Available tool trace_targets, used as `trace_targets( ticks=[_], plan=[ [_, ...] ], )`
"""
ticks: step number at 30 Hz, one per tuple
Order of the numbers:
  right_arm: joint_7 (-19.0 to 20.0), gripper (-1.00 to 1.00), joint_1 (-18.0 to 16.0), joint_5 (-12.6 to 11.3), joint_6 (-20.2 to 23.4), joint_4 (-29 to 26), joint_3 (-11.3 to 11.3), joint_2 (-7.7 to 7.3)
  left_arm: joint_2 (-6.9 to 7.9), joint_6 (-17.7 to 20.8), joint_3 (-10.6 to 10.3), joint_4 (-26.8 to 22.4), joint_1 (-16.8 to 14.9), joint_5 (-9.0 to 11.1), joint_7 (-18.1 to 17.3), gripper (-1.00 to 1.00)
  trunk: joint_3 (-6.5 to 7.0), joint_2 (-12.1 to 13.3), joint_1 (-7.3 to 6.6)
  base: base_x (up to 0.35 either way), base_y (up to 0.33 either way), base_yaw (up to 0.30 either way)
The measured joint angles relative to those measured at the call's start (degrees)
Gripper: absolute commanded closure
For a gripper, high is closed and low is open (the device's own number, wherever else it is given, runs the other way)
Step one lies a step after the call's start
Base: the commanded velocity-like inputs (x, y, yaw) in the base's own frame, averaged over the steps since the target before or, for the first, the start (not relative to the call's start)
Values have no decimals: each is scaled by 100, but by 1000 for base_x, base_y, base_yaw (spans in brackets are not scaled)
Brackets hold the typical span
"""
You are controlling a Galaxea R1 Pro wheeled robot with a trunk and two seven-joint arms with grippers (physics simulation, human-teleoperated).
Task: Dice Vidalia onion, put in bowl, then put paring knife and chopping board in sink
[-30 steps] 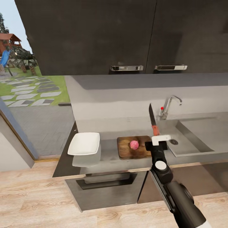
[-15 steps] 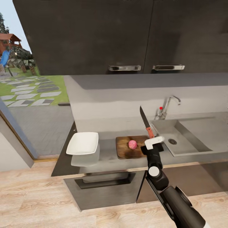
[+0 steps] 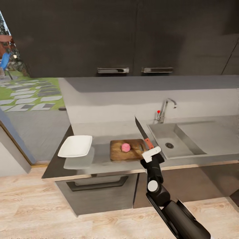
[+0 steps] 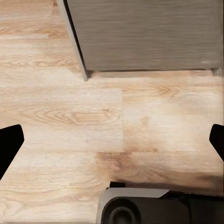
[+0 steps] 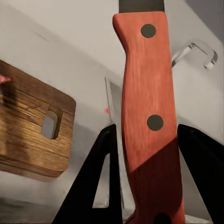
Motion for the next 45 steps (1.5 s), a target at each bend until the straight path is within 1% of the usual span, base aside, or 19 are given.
trace_targets(
  ticks=[2,5,7,9,11,16,19,22,26,31,45],
  plan=[
    [0,100,0,4,58,14,50,0,1,0,0,1,0,0,0,-100,0,0,0,-96,-272,0],
    [-3,100,1,10,138,35,274,-1,3,0,1,0,0,0,-1,-100,0,0,-1,-41,-154,0],
    [-4,100,1,13,195,51,494,-1,3,1,2,0,0,0,-2,-100,0,0,-1,-16,-59,0],
    [-4,100,1,18,227,59,596,-1,3,1,3,0,1,0,-3,-100,0,0,-1,-7,-28,0],
    [-5,100,1,23,251,63,663,-1,3,1,3,0,1,0,-3,-100,0,0,-1,-3,-12,0],
    [-93,100,1,27,267,66,730,-2,2,1,3,-1,1,0,-3,-100,0,0,-1,6,-4,0],
    [-187,100,2,24,268,66,965,2,1,1,3,-1,1,0,-2,-100,0,-1,-2,78,-1,0],
    [-257,100,2,27,300,66,1096,-1,-1,1,3,17,1,3,-2,-100,0,-1,-2,111,0,0],
    [-295,100,2,21,368,66,1162,-11,3,1,3,51,1,0,-3,-100,0,0,-2,81,0,0],
    [-300,100,1,14,384,66,1174,-4,3,1,3,57,1,-2,-4,-100,-7,0,-1,11,0,38],
    [-294,100,1,-6,463,82,1178,3,-1,1,2,61,0,-8,-4,-100,-108,0,-1,0,0,139]
  ],
)
